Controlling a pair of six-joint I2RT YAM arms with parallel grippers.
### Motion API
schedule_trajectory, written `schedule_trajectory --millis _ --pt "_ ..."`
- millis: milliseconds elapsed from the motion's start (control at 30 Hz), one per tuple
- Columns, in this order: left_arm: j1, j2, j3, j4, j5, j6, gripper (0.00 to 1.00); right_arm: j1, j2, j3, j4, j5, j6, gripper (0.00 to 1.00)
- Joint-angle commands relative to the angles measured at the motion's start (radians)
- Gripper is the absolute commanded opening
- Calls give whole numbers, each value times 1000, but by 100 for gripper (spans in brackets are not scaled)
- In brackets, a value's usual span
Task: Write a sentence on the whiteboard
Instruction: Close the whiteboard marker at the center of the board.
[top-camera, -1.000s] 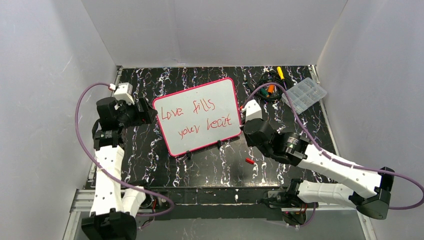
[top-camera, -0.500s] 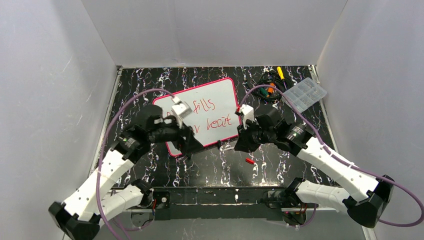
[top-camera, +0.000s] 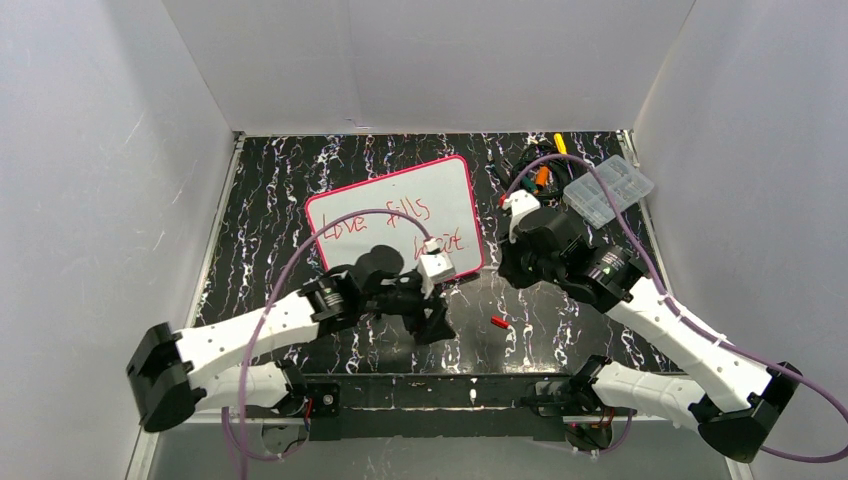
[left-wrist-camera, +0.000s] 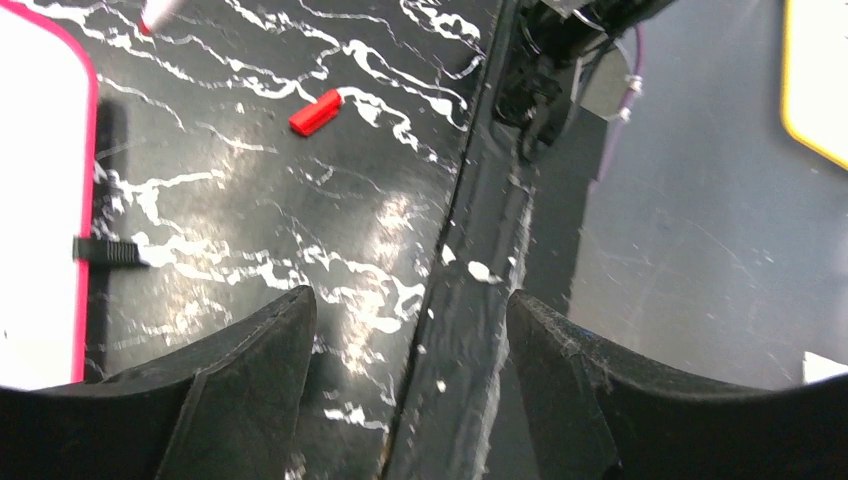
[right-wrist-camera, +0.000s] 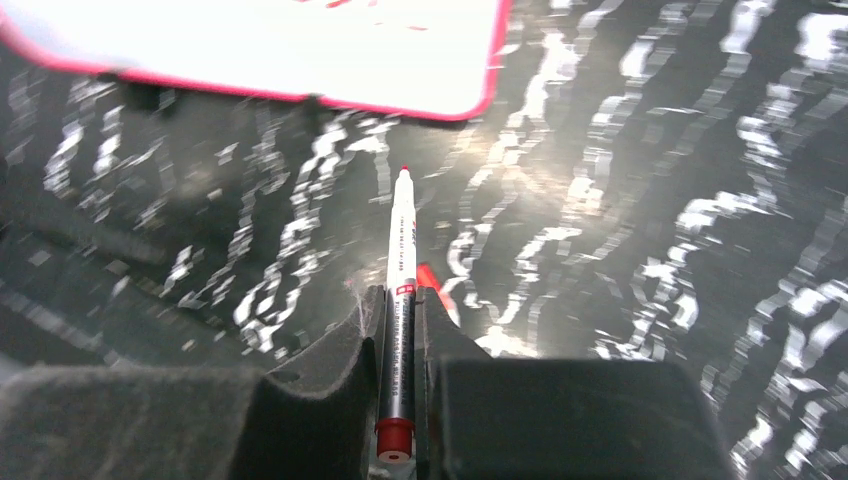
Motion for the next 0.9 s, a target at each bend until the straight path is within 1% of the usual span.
schedule_trajectory --millis 0,100,167,233,367,467,567,700,867 --pt "-104 185 92 123 -103 96 68 -9 -21 49 -54 340 32 1" --pt "-158 327 162 156 -109 185 68 -34 -22 17 -8 460 13 1" --pt "-174 405 198 167 -97 221 67 -85 -15 -1 30 457 2 1" --pt "-187 476 219 190 -96 255 67 -163 -8 -22 73 415 -3 1" --pt "-196 565 248 223 -101 304 66 -346 -2 -66 151 250 -15 1" --pt "-200 620 270 228 -121 335 64 -432 -3 -85 183 173 -25 1" --pt "-200 662 284 243 -164 378 62 -452 -14 -100 202 128 -30 1" --pt "-201 701 312 247 -177 430 62 -454 -22 -107 205 122 -34 1" --pt "-200 734 319 249 -206 460 61 -455 -32 -110 208 111 -38 1"
